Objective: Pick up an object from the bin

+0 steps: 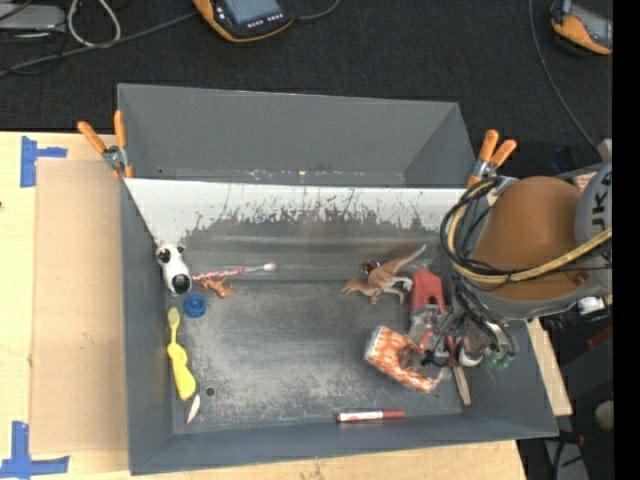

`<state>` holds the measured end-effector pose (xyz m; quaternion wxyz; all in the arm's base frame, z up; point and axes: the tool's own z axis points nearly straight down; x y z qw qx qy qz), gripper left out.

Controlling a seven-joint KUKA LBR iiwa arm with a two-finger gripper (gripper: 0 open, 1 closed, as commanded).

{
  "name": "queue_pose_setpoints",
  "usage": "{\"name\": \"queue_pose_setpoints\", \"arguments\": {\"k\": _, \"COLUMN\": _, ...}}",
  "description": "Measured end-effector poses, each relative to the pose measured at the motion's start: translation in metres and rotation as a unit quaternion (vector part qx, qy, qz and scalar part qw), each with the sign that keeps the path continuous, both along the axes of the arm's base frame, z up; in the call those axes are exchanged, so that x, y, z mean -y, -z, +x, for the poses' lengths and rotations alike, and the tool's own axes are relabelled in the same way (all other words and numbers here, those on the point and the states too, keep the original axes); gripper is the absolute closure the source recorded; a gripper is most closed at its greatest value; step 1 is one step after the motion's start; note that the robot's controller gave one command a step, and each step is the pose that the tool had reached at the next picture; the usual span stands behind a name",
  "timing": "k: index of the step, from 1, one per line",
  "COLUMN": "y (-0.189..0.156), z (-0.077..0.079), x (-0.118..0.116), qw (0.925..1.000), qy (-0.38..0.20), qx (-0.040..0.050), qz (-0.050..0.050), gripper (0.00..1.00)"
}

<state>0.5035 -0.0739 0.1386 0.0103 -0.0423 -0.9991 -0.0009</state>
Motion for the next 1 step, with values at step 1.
{"name": "queue_pose_setpoints", "arguments": {"k": 1, "y": -0.0905, "z": 0.0107, "x": -0.0043, "qw": 1.0000, "qy": -0.004, "qx": -0.0016, "qz": 0.000, "gripper": 1.00}}
